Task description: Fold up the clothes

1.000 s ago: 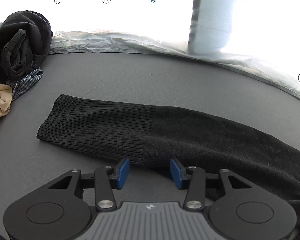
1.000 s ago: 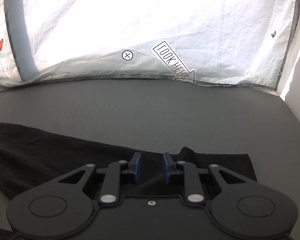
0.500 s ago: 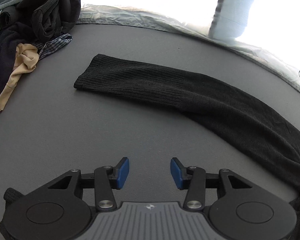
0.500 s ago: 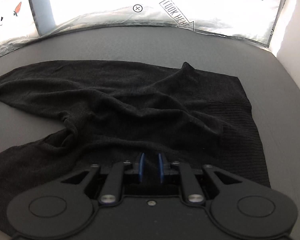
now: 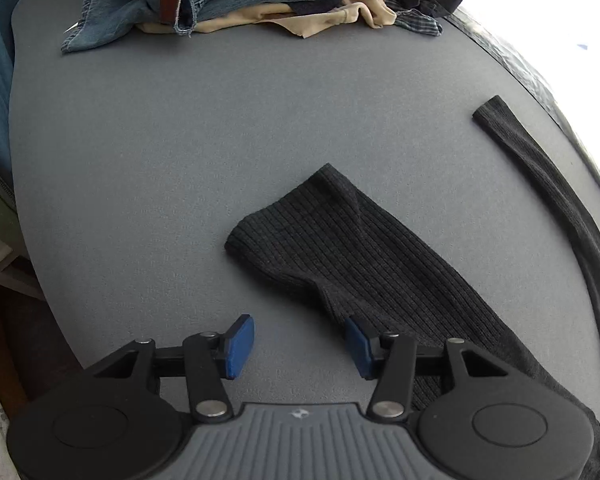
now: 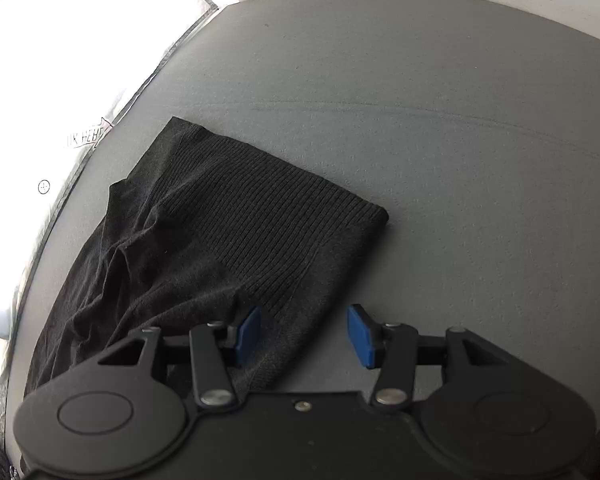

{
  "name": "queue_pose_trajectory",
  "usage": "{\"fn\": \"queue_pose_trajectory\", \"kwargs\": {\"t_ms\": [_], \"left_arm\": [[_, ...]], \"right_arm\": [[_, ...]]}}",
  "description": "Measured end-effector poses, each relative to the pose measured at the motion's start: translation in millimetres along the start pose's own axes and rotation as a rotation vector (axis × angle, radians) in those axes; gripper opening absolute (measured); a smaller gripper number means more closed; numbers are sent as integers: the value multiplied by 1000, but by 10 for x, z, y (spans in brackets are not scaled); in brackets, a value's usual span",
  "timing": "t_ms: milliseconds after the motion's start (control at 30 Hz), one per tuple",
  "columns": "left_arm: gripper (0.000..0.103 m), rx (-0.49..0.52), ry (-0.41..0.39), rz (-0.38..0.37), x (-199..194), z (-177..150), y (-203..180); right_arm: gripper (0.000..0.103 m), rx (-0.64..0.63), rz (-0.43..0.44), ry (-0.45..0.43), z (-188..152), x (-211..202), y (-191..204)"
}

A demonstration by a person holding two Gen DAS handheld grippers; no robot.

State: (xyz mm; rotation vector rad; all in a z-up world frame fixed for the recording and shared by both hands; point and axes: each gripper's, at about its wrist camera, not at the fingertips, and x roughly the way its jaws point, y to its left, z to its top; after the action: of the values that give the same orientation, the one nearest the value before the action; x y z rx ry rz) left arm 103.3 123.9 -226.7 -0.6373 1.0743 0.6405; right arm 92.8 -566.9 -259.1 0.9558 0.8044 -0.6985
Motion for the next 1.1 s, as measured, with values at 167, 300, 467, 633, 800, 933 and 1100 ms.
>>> {"fn": "queue_pose_trajectory", "kwargs": {"t_ms": [167, 300, 467, 633, 800, 933, 1100], "left_arm": [[52, -72, -63, -47, 0, 61, 164], [52, -78, -63, -48, 53, 98, 92], [54, -117, -48, -53, 147, 94, 40], [55, -217, -67, -54, 180, 123, 70], [36, -249, -88, 8, 220, 215, -1], [2, -239, -110, 15, 230, 291, -21], [2, -280, -192, -30, -23, 354, 42]], "right_arm": [[52, 132, 70, -13, 17, 3, -130], [52, 166, 89, -23, 31, 4, -153], [52, 210, 104, -32, 32, 4, -176], [56, 231, 128, -30, 68, 29, -189], [35, 214, 122, -32, 125, 76, -141], [7, 267, 158, -54, 163, 80, -180], [4, 325, 244, -126, 237, -130, -282]]}}
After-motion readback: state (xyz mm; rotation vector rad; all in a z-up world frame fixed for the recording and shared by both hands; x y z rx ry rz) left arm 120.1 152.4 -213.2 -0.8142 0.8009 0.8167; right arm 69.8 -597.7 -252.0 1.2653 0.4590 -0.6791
